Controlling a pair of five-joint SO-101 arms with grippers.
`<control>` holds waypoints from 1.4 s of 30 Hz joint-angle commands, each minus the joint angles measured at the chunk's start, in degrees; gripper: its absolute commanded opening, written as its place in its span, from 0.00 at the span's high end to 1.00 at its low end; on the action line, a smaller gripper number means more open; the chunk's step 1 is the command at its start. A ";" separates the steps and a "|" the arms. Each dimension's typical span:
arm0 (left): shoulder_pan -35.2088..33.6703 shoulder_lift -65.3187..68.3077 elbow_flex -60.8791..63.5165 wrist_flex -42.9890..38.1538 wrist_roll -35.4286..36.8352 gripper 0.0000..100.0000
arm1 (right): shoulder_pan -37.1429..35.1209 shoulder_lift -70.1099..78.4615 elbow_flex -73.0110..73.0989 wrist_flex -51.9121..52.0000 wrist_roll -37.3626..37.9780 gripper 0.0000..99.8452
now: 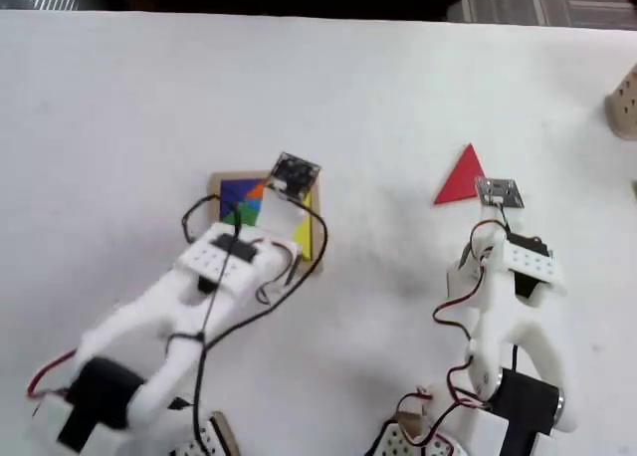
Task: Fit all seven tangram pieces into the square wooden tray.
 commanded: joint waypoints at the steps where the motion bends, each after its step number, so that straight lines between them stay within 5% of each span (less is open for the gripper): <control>1: -0.66 8.31 -11.87 4.48 4.31 0.98 | 0.31 -1.89 -0.26 -0.66 0.79 0.98; 25: 4.70 14.11 -18.64 1.23 4.75 0.98 | 0.31 -1.89 -0.35 -0.66 2.20 0.98; 35: -3.74 -1.54 -18.55 10.81 4.31 0.98 | 0.31 -1.89 -0.35 -0.75 2.11 0.98; 42: -19.74 -4.97 -12.92 1.05 4.66 0.98 | 0.31 -1.89 -0.35 -0.75 2.02 0.98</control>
